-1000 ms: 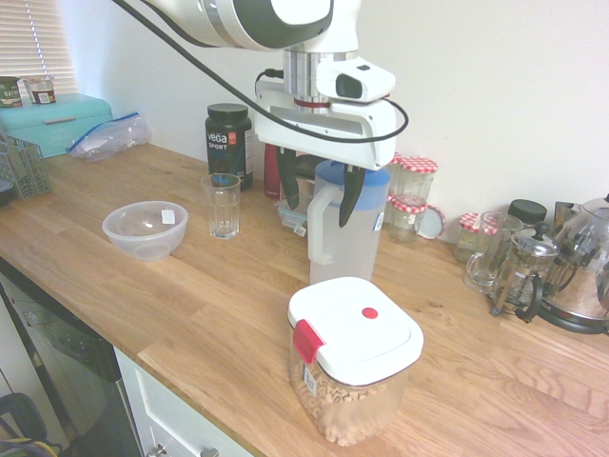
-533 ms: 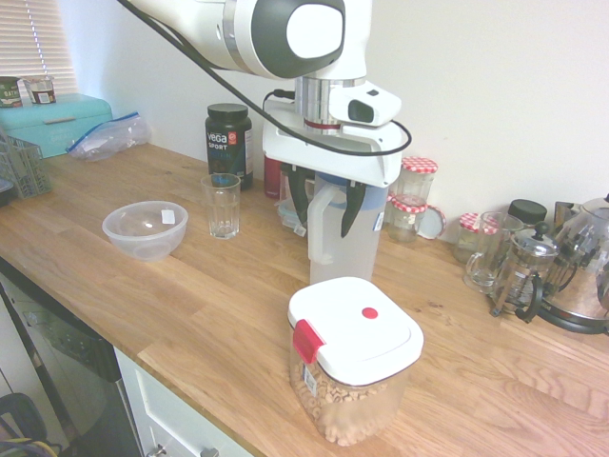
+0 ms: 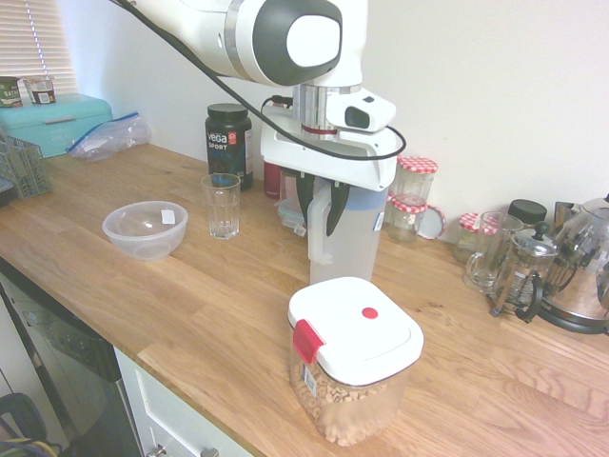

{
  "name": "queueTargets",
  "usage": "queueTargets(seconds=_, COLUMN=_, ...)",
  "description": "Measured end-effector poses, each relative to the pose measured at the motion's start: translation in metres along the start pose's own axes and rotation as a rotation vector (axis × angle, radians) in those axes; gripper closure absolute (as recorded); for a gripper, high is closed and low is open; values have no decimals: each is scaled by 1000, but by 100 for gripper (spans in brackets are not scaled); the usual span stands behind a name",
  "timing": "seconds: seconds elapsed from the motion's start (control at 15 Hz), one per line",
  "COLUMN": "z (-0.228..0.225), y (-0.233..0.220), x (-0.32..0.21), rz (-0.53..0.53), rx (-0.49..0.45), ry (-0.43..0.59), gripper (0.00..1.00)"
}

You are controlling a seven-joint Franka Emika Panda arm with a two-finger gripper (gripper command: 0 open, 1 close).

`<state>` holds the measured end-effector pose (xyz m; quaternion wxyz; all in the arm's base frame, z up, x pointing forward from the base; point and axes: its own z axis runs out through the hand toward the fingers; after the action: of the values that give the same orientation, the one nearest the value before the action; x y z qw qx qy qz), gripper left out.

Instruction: Pour me some water

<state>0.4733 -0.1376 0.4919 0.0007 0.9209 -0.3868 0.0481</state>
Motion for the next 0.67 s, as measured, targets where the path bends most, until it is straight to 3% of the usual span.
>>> queueTargets(seconds=0.67, z=-11, y=4, x=1, rz=-2, rx=-3, ry=28, gripper=100)
